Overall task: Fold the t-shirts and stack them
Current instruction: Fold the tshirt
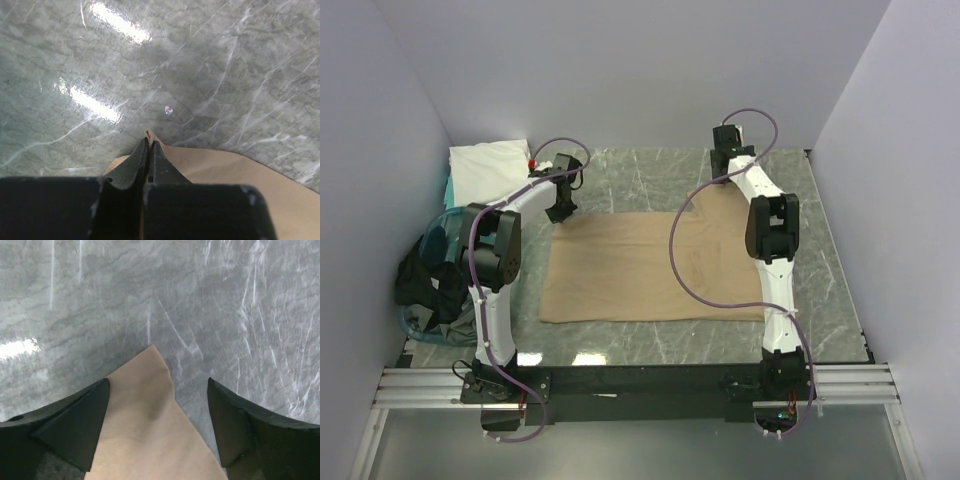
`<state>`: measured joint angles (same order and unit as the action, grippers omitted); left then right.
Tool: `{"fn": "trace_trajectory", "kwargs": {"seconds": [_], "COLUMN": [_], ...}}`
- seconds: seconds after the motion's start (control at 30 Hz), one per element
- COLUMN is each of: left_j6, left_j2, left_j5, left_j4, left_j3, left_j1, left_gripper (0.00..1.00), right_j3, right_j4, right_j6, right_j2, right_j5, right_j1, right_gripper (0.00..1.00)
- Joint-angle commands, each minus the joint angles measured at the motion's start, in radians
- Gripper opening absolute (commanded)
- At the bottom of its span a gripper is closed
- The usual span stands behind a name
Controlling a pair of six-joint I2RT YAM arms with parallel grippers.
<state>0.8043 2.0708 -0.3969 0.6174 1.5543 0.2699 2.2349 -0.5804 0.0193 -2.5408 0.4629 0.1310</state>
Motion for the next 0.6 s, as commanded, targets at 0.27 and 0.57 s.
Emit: {"fn": "trace_trajectory", "kwargs": {"seconds": [0.27, 0.57], "left_j6": [-0.008, -0.005], "left_j2": [-0.064, -0.067], "left_j5": [-0.008, -0.011], "left_j4": [0.004, 0.015], "left_j3": [0.007, 0.024], "left_j1": [0.008, 0.014], "left_gripper": [0.01, 0.01], "right_j3": [-0.041, -0.064], "right_j4": [-0.081, 0.017], "right_j6": [-0.053, -0.032], "right_j2": [0.039, 0.082], "right_j5": [-0.079, -0.151], "right_j1": [0.002, 0.002], "right_gripper": [0.16, 0.00]}}
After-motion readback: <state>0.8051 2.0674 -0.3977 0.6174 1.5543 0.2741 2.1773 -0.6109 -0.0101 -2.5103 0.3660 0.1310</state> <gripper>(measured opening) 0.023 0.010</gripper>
